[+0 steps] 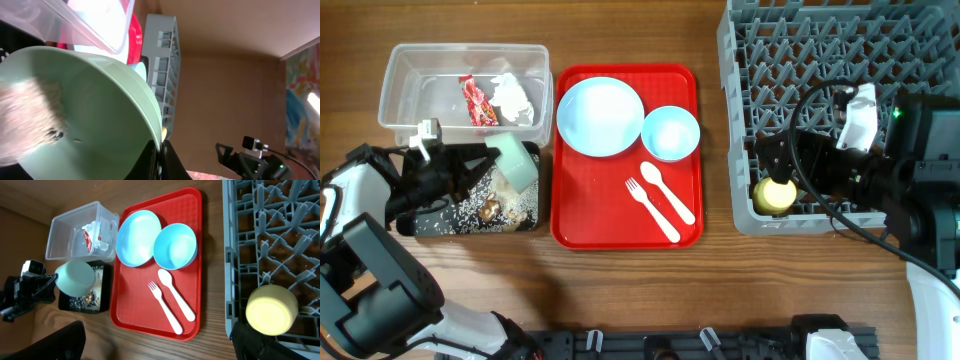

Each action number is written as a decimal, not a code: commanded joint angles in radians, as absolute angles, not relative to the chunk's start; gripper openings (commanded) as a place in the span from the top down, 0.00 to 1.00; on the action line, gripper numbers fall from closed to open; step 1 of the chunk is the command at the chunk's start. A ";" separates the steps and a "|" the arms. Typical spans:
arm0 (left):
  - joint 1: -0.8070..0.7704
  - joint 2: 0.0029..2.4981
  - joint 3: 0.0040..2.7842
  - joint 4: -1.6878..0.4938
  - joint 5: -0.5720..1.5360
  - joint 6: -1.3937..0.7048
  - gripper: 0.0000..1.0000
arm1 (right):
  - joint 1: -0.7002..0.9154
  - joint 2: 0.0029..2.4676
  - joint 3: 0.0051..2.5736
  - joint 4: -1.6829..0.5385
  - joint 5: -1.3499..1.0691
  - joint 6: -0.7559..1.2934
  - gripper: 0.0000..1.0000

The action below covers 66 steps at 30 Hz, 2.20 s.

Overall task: Sort waste into correct bins and load items into the dishwasher rack
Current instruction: 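Tip the green bowl over the black tray to dump the rice, then set the empty green bowl back on the red tray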

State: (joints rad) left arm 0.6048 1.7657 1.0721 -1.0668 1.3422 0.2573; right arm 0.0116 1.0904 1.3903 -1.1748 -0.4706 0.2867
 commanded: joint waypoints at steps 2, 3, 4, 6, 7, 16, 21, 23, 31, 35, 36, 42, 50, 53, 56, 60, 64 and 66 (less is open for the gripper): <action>0.621 1.768 1.071 -1.090 1.454 0.267 0.96 | 0.017 1.096 1.399 -1.176 -0.464 0.291 0.05; 0.621 1.767 1.071 -1.105 1.478 0.288 0.96 | 0.017 1.096 1.399 -1.176 -0.464 0.291 0.05; 0.622 1.767 1.071 -1.089 1.470 0.308 0.96 | 0.017 1.096 1.399 -1.176 -0.464 0.291 0.05; 0.631 1.771 1.071 -1.028 1.415 0.242 0.96 | 0.017 1.096 1.399 -1.173 -0.464 0.291 0.05; 0.633 1.771 1.071 -1.034 1.425 0.205 0.96 | 0.017 1.096 1.399 -1.171 -0.464 0.292 0.05; 0.637 1.761 1.072 -1.163 1.498 0.336 0.96 | 0.017 1.096 1.399 -1.171 -0.465 0.292 0.05; 0.641 1.747 1.071 -1.255 1.473 0.352 0.96 | 0.017 1.096 1.399 -1.171 -0.464 0.292 0.05; 0.626 1.726 1.071 -1.327 1.454 0.414 0.96 | 0.017 1.096 1.399 -1.168 -0.464 0.291 0.05; 0.410 1.607 1.071 -1.275 1.155 0.228 0.96 | 0.017 1.096 1.399 -1.130 -0.464 0.292 0.04; 0.187 1.568 1.071 -1.082 0.916 -0.093 0.96 | 0.017 1.096 1.399 -1.123 -0.464 0.292 0.04; 0.136 1.564 1.071 -1.037 0.857 -0.166 0.96 | 0.017 1.096 1.399 -1.124 -0.464 0.292 0.04; -0.186 1.564 1.071 -0.891 0.366 -0.488 0.96 | 0.017 1.096 1.399 -1.124 -0.464 0.292 0.03; -0.570 1.626 1.071 -0.855 -0.182 -0.699 0.95 | 0.017 1.102 1.399 -1.123 -0.448 0.292 0.00; -0.628 1.639 1.071 -0.841 -0.204 -0.701 0.86 | 0.017 1.110 1.399 -1.123 -0.449 0.292 0.00; -0.640 1.636 1.072 -0.834 -0.204 -0.701 0.65 | 0.017 1.122 1.399 -1.123 -0.449 0.292 0.00; -0.629 1.618 1.083 -0.871 -0.203 -0.696 0.06 | 0.017 1.142 1.399 -1.122 -0.448 0.292 0.00; -0.612 1.564 1.143 -0.947 -0.204 -0.688 0.00 | 0.017 1.170 1.399 -1.118 -0.449 0.295 0.00; -0.606 1.511 1.200 -0.984 -0.204 -0.681 0.01 | 0.017 1.190 1.399 -1.118 -0.448 0.295 0.00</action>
State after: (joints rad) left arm -0.6228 1.6150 1.0920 -0.9447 -0.1719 -0.6830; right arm 0.0116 1.1633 1.3903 -1.1233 -0.4629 0.2874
